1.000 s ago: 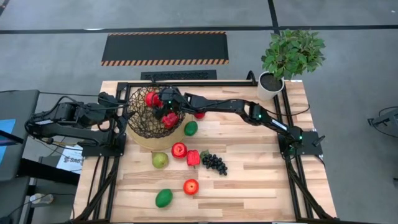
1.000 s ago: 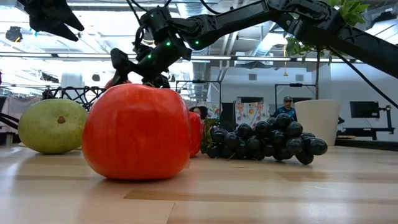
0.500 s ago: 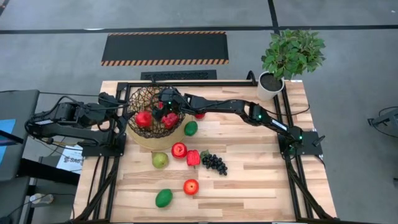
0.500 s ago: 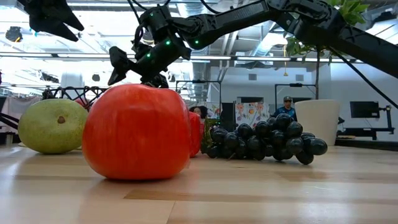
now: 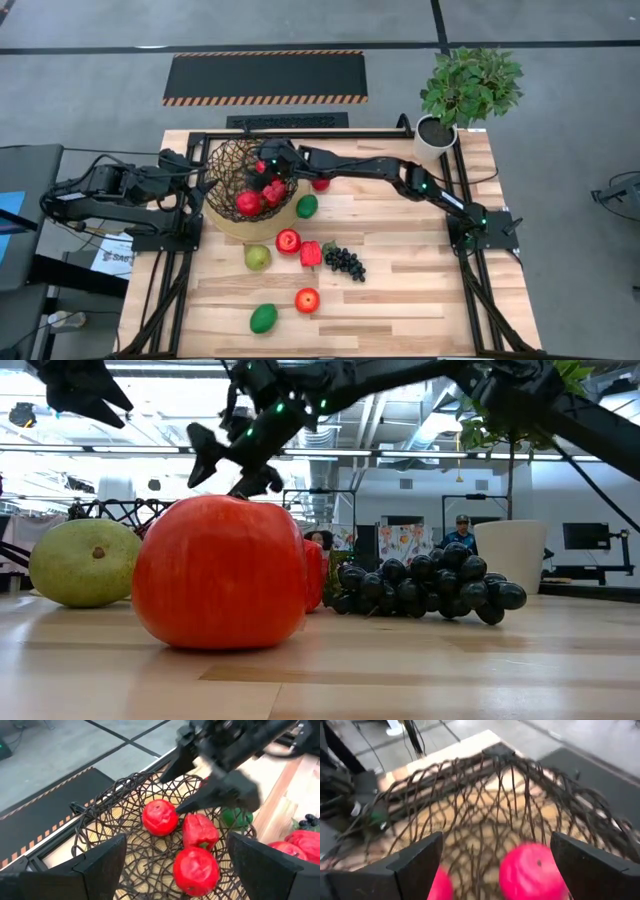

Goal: Build produce basket
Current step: Put the red bell pepper into the black wire basket

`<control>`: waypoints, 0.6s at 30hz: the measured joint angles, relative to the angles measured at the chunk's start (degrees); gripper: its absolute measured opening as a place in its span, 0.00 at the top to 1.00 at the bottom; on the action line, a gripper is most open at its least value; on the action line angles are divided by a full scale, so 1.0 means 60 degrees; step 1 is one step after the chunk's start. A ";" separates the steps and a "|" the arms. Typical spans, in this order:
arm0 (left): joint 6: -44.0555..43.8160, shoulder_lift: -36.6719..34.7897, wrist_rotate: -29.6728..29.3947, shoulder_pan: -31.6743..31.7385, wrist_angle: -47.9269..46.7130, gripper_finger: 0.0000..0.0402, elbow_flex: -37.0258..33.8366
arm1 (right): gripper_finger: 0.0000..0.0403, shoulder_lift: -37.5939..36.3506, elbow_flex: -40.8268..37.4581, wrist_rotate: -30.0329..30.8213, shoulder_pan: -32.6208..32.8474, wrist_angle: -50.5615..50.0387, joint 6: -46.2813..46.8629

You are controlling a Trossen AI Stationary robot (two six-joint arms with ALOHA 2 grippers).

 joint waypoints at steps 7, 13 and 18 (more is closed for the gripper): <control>0.0000 0.0000 0.0008 0.0000 -0.0356 0.18 0.0000 | 0.05 -0.1639 0.0002 -0.0001 0.0120 -0.3899 0.1353; 0.0000 0.0004 0.0063 0.0000 -0.0364 0.18 0.0000 | 0.05 -0.2879 0.0004 0.0028 0.0266 -0.6917 0.1137; -0.0005 0.0004 0.0300 0.0007 -0.0398 0.18 0.0000 | 0.05 -0.3381 0.0009 0.0877 0.0559 -0.9369 0.0462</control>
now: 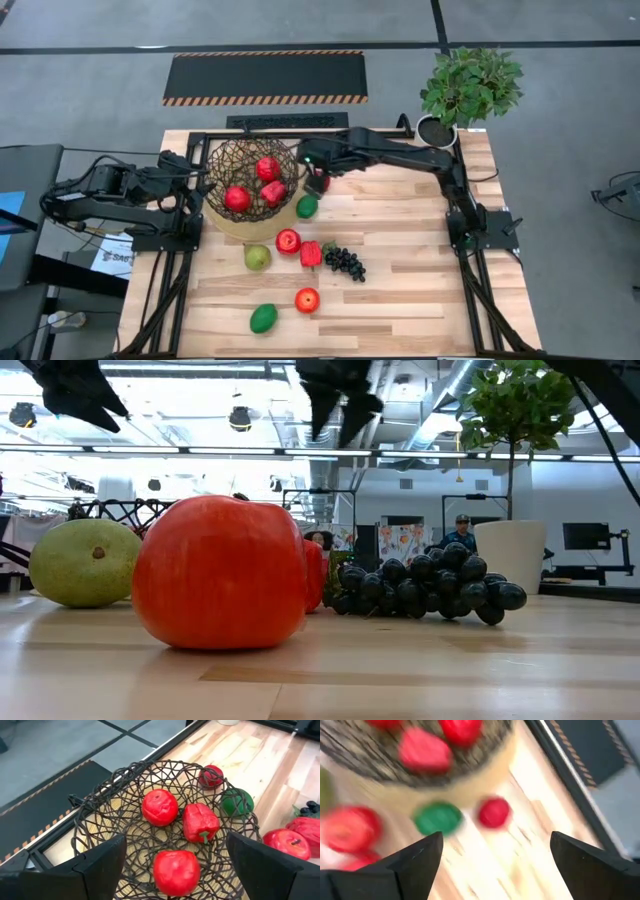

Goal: Build produce basket
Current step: Put the red bell pepper into the black wire basket

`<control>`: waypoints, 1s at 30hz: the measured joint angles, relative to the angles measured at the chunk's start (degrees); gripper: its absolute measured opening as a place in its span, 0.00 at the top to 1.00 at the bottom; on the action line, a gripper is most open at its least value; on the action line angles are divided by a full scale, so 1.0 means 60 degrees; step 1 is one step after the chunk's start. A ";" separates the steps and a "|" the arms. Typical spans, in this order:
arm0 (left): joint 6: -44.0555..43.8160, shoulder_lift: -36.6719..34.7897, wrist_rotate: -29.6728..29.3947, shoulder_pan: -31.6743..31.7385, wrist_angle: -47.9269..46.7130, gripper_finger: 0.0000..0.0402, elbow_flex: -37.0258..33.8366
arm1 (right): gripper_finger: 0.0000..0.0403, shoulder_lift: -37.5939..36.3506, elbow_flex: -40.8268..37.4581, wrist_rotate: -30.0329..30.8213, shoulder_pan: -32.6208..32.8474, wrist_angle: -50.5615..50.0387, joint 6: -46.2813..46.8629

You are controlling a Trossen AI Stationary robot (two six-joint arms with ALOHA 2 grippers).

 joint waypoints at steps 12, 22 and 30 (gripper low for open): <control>0.0001 0.0000 -0.0050 0.0000 -0.0047 0.18 0.0000 | 0.05 0.0031 -0.1179 -0.1414 0.1469 -0.0293 0.0668; 0.0088 0.0000 -0.0058 -0.0004 -0.0040 0.18 0.0000 | 0.05 0.0008 -0.2809 -0.1662 0.2759 0.4217 0.0716; 0.0008 0.0000 -0.0054 -0.0007 -0.0040 0.18 0.0000 | 0.05 0.0042 -0.3815 -0.1457 0.2821 0.4965 0.1826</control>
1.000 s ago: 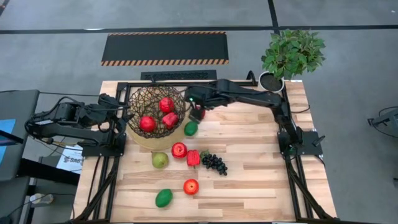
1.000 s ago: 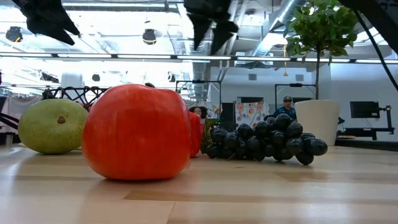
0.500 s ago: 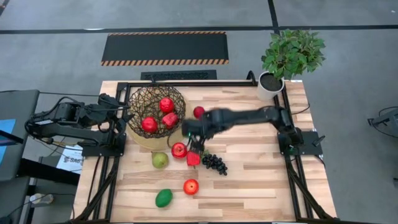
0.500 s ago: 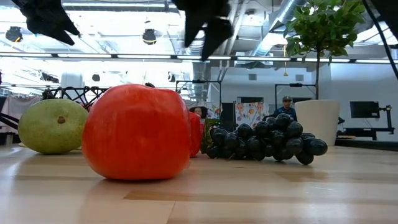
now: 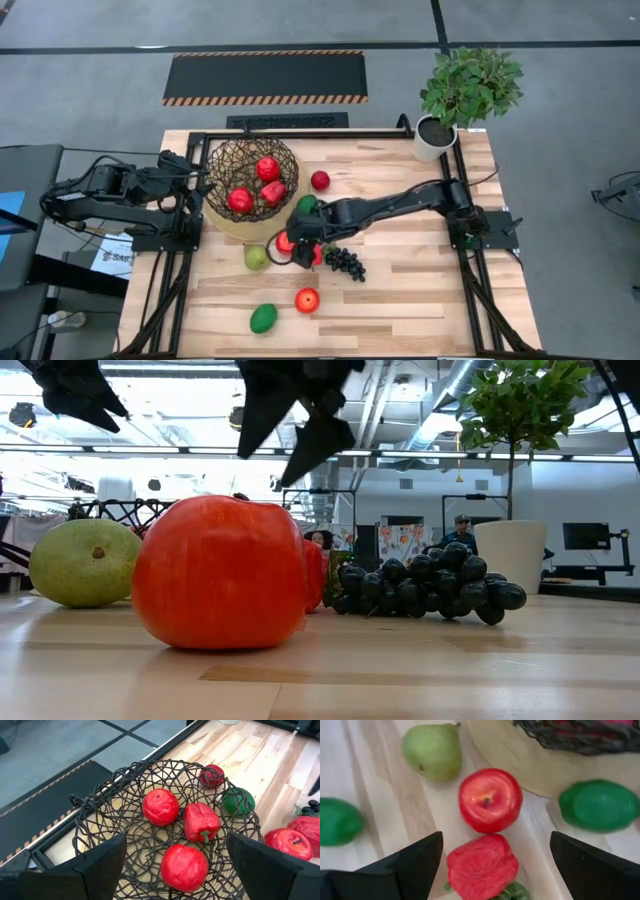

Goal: Build produce basket
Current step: Put the red bell pepper into the black wire basket

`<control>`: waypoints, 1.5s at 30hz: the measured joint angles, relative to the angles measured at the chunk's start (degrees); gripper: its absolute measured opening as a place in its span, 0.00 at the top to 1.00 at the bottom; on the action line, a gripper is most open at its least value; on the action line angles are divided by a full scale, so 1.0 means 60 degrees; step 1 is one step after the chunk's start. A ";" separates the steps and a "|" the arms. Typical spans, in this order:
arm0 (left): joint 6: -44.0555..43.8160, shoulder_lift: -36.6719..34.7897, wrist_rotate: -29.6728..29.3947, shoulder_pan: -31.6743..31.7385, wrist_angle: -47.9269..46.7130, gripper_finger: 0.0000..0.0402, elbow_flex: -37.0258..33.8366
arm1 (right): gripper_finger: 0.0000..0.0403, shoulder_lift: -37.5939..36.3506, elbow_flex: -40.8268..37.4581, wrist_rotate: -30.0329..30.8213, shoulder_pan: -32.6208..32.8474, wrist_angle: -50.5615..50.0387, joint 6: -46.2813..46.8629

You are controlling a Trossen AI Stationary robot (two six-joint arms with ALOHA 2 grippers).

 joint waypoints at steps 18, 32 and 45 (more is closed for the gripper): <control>-0.0192 0.0000 0.0004 0.0000 0.0000 0.18 0.0000 | 0.05 -0.0018 -0.0944 0.0678 0.0263 -0.0421 0.5002; -0.0182 -0.0015 -0.0010 0.0000 0.0041 0.18 0.0000 | 0.05 0.1219 -0.0940 0.0801 0.0906 0.0610 0.6604; -0.0178 -0.0075 -0.0025 0.0007 0.0115 0.18 0.0000 | 0.09 0.1424 -0.0926 0.0843 0.0800 0.0269 0.6602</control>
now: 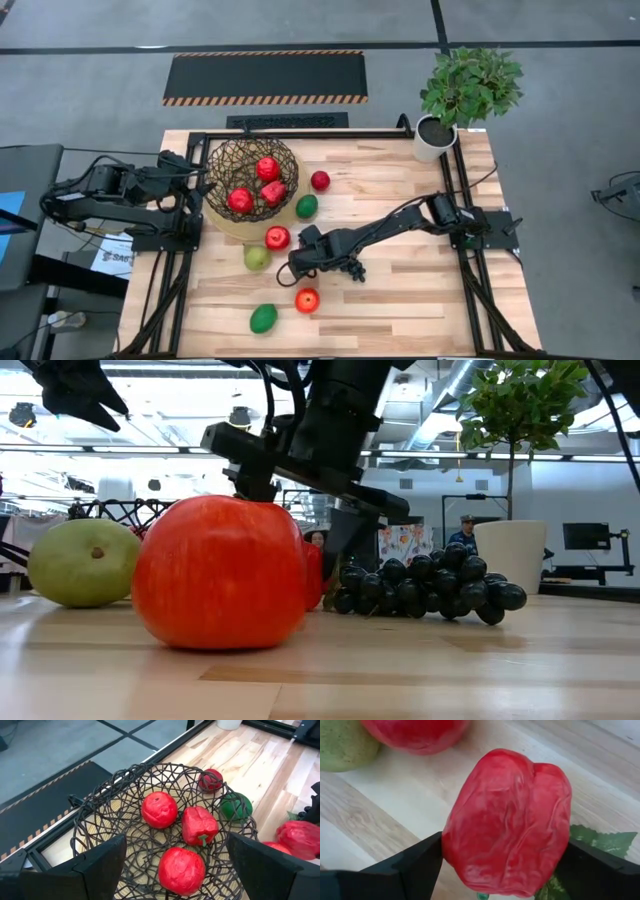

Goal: Build produce basket
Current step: Put the red bell pepper into the black wire basket

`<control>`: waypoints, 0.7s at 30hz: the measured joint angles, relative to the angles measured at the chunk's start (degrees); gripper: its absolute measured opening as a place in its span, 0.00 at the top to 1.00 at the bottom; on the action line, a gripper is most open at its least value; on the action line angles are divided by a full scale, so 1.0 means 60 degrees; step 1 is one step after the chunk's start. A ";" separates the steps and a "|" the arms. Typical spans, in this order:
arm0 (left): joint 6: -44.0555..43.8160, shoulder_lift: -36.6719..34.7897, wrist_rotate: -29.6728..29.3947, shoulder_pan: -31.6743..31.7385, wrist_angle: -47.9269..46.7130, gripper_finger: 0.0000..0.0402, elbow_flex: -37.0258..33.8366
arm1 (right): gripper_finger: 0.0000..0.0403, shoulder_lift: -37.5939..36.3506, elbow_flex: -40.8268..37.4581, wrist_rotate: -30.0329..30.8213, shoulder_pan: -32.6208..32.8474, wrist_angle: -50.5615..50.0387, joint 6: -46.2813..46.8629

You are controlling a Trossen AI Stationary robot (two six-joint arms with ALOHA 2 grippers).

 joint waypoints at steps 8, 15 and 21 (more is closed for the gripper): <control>0.0004 -0.0002 0.0001 -0.0004 0.0000 0.18 0.0000 | 0.23 -0.0080 0.0020 0.0033 -0.0048 -0.0110 -0.0292; 0.0007 -0.0002 0.0000 -0.0004 0.0001 0.18 0.0000 | 0.22 -0.0120 0.0855 0.0318 -0.0059 -0.0435 -0.1276; 0.0007 -0.0005 0.0000 -0.0004 0.0001 0.18 0.0000 | 0.22 -0.0120 0.2029 0.0547 -0.0051 -0.0598 -0.2442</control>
